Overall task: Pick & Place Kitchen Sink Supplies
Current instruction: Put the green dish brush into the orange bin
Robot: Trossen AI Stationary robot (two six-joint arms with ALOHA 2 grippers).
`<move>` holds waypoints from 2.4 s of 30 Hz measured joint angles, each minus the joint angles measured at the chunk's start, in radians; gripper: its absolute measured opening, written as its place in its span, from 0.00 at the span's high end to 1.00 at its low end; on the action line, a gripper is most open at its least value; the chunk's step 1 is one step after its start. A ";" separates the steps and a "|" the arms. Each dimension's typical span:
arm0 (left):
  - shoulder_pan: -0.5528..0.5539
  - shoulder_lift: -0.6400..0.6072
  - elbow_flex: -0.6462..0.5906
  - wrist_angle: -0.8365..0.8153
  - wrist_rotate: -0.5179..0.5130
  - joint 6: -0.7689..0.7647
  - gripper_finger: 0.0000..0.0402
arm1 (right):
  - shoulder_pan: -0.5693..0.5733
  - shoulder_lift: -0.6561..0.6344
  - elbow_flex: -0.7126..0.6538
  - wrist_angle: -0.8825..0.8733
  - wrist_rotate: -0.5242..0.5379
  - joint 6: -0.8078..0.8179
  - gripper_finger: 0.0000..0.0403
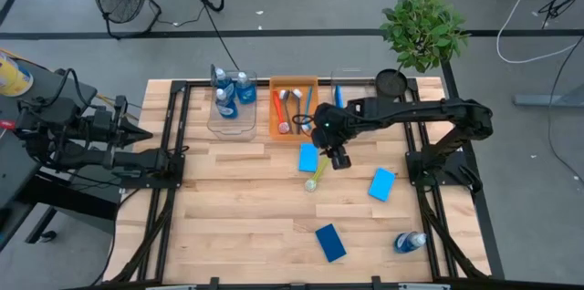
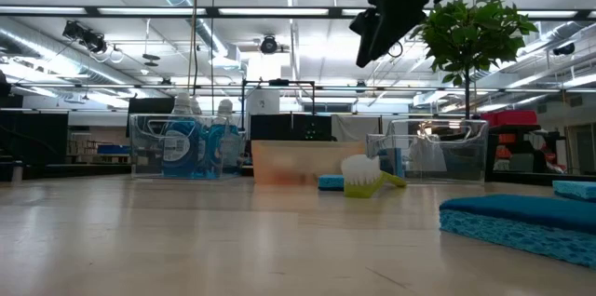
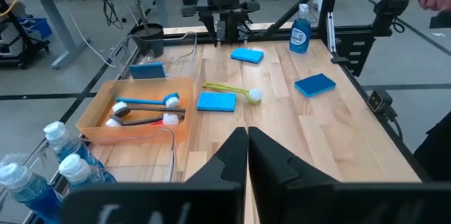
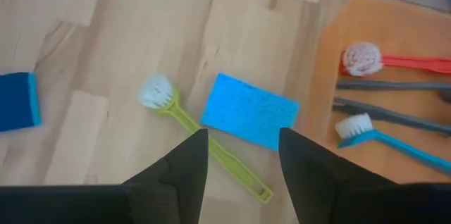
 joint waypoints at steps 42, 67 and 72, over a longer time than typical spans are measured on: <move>0.000 0.000 0.000 0.000 0.000 -0.002 0.94 | 0.082 0.039 -0.328 0.309 0.014 -0.366 0.56; 0.000 0.000 0.000 0.000 0.000 -0.001 0.94 | 0.083 0.039 -0.328 0.307 0.069 -0.364 0.56; 0.000 0.000 0.000 0.001 0.000 -0.001 0.94 | 0.083 0.039 -0.328 0.307 0.068 -0.364 0.56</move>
